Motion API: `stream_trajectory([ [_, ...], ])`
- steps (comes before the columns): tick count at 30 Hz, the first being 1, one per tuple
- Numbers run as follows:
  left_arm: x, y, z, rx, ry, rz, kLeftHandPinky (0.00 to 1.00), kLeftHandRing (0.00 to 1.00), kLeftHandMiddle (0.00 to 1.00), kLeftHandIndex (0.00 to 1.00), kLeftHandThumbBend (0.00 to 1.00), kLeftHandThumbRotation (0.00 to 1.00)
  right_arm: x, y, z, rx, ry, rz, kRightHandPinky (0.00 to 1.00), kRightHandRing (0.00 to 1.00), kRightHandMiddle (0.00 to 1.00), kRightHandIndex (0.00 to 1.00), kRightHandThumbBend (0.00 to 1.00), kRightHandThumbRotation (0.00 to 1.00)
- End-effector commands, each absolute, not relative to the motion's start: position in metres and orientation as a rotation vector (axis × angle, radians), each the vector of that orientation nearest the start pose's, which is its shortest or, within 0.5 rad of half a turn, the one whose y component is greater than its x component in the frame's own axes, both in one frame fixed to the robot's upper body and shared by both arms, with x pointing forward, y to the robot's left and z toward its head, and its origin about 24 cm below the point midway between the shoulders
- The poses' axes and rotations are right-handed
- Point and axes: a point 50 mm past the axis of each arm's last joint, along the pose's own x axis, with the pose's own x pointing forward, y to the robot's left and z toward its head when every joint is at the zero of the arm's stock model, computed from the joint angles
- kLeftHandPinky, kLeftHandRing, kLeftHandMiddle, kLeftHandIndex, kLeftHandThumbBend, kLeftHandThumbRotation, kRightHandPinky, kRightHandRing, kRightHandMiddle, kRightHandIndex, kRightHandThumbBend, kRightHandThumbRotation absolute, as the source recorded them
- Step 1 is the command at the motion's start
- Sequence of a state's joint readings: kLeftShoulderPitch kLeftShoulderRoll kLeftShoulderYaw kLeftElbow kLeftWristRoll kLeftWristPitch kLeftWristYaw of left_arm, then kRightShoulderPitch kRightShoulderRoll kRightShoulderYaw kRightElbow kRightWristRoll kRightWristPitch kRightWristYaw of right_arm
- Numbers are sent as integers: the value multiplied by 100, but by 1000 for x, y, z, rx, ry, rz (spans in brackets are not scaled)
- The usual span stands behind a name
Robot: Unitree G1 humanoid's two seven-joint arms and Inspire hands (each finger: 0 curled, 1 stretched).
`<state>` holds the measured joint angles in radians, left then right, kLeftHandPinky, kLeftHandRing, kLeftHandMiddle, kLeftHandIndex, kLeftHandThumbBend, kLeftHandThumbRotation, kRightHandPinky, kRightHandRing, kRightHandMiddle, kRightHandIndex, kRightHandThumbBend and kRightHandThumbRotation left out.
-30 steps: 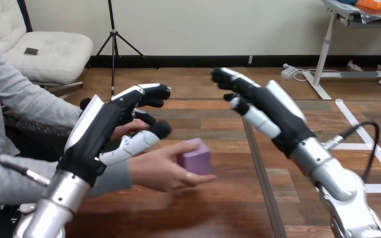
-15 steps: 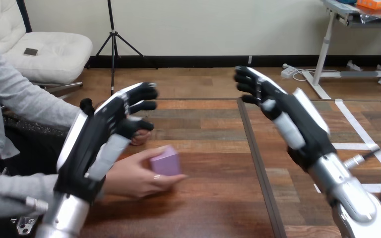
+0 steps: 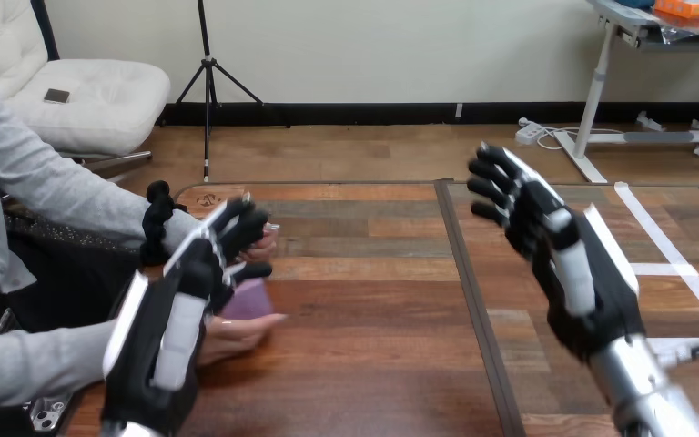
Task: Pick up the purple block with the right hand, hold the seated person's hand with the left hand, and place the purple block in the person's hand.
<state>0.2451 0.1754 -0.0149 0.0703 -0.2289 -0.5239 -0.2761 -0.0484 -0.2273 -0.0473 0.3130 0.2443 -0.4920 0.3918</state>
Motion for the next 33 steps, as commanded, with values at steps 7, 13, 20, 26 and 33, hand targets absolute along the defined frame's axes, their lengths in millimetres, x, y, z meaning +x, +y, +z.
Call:
stream_trajectory([
  [7, 196, 177, 40, -30, -306, -210, 81, 88, 86, 88, 67, 100, 236, -184, 32, 41, -236, 291, 88, 88, 89, 88, 100, 100],
  [13, 193, 177, 38, -39, -285, -208, 80, 87, 84, 86, 67, 99, 228, -180, 24, 64, -202, 285, 89, 88, 89, 89, 100, 100],
  [20, 191, 177, 37, -52, -274, -199, 81, 88, 84, 85, 67, 95, 219, -175, 20, 91, -162, 301, 93, 90, 89, 89, 100, 100],
  [26, 189, 176, 37, -60, -276, -187, 81, 88, 84, 85, 68, 94, 212, -172, 20, 127, -137, 312, 95, 91, 90, 90, 100, 100],
  [33, 188, 176, 37, -57, -285, -163, 80, 87, 83, 83, 69, 91, 205, -169, 19, 154, -108, 323, 99, 93, 91, 91, 100, 100],
])
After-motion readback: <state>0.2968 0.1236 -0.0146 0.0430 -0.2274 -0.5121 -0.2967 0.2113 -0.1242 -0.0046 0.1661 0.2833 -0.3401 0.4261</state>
